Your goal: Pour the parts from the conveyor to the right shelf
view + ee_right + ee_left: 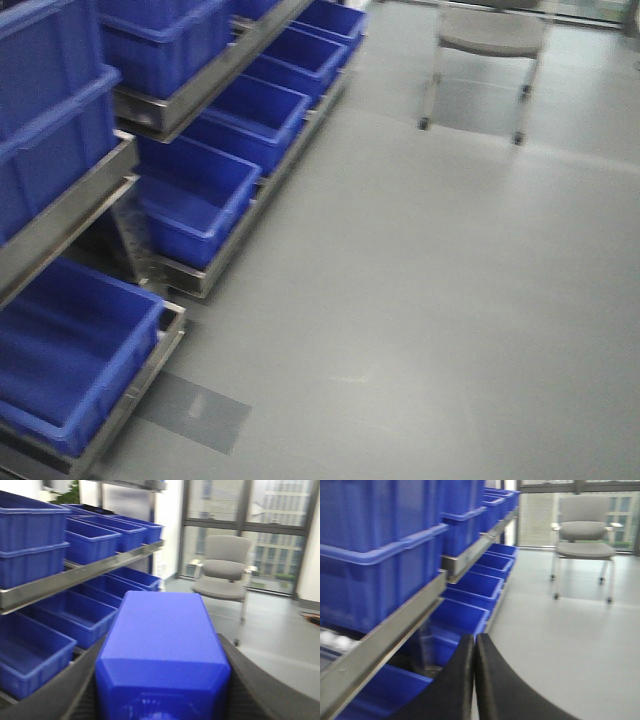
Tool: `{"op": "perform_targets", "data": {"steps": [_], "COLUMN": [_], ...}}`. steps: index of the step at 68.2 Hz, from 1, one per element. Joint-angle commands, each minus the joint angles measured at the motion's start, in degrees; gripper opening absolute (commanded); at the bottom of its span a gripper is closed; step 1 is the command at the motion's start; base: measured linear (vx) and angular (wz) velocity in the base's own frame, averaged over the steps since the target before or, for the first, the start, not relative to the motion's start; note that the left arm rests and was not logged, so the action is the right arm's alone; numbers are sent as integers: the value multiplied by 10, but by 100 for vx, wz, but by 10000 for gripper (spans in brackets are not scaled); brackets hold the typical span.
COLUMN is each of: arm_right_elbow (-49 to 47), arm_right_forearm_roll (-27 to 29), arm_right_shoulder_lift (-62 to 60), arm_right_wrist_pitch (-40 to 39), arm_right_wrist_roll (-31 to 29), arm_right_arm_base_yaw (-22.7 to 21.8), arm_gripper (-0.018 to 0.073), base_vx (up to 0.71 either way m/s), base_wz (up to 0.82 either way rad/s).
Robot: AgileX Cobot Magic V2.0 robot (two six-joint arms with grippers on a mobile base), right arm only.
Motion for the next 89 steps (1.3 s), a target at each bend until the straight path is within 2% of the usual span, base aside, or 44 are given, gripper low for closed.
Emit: {"op": "perform_targets", "data": {"steps": [1, 21, 66, 89], "arm_right_elbow": [-15, -15, -15, -15], "arm_right_forearm_roll": [-3, -3, -3, -3], "arm_right_shoulder_lift": [8, 8, 8, 8], "arm_right_wrist_pitch": [-47, -47, -47, -47], "arm_right_wrist_roll": [0, 0, 0, 0], "arm_right_arm_base_yaw": [-3, -3, -3, -3], "arm_gripper": [-6, -6, -6, -6], "base_vx": [32, 25, 11, 13], "base_wz": [46, 65, 88, 51]}}
